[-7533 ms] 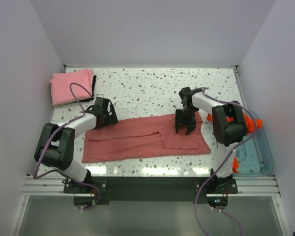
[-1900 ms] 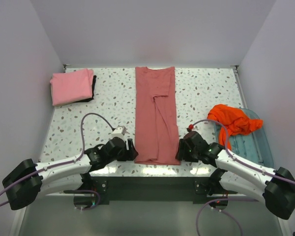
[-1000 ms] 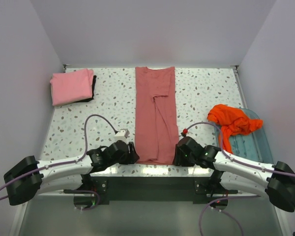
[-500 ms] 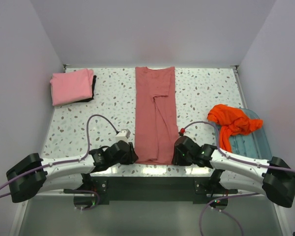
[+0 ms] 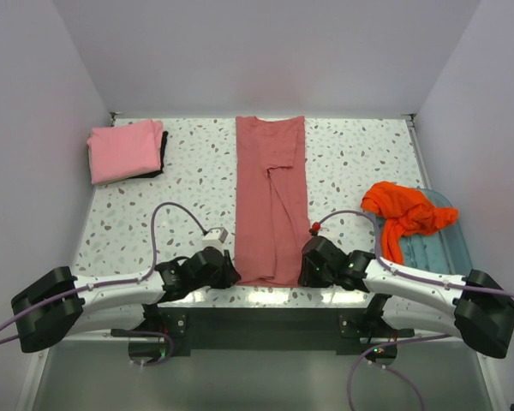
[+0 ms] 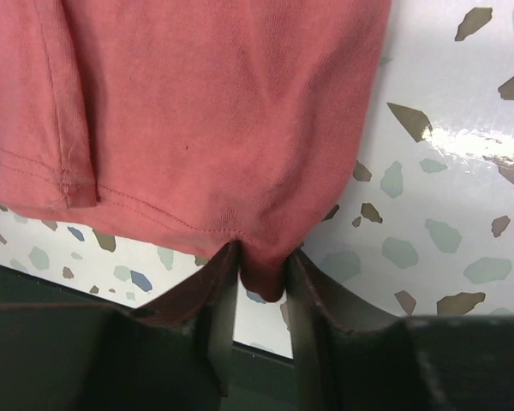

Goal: Fold and stack the t-shirts
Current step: Fold the tshirt

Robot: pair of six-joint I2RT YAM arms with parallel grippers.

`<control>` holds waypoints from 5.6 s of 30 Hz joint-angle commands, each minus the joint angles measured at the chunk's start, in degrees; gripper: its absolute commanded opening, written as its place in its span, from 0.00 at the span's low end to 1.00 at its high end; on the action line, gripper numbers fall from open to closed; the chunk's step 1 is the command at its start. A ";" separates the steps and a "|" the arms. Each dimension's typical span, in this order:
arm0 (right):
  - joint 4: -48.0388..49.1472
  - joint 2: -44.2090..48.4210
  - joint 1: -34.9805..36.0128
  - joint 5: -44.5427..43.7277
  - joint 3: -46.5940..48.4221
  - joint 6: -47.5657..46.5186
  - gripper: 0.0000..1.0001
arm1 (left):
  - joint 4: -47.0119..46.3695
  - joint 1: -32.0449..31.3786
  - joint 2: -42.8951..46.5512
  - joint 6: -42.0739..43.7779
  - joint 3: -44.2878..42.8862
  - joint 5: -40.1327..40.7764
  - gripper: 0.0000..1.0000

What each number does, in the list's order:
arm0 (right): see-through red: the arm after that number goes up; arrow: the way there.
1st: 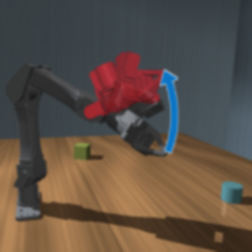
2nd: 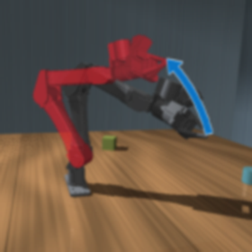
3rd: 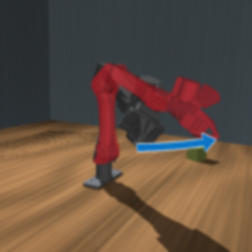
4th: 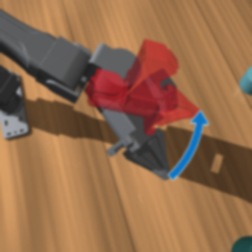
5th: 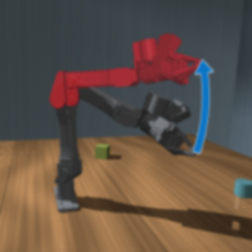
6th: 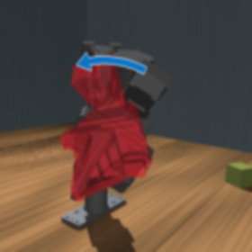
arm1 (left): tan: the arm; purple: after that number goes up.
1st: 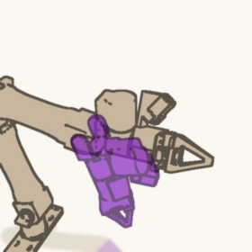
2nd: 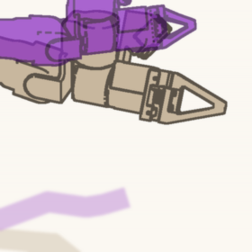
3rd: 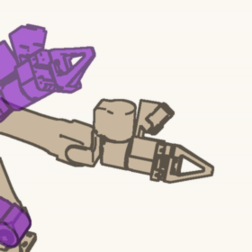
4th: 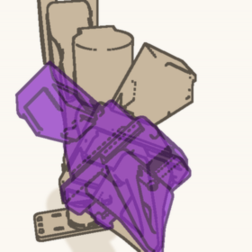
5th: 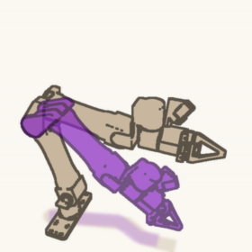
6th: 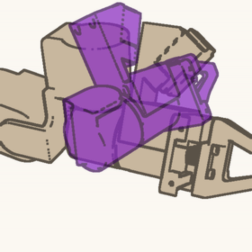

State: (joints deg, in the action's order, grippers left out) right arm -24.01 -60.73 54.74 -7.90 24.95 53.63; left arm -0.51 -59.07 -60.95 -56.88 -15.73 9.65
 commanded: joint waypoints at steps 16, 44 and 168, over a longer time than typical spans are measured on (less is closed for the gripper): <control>-8.32 5.44 0.54 -0.54 0.62 -0.80 0.00 | 8.95 -0.61 11.11 1.69 2.72 -4.28 0.00; -23.26 6.85 25.77 -15.28 10.73 15.54 0.00 | 19.58 -16.52 18.32 -7.28 -5.09 9.23 0.00; 9.60 -19.62 -28.82 10.45 11.88 -22.87 0.03 | -12.41 11.70 -23.35 15.93 -13.19 5.73 0.00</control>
State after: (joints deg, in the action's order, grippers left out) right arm -10.90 -82.81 24.88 2.66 38.09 31.38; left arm -13.45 -46.72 -85.71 -41.39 -30.39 15.73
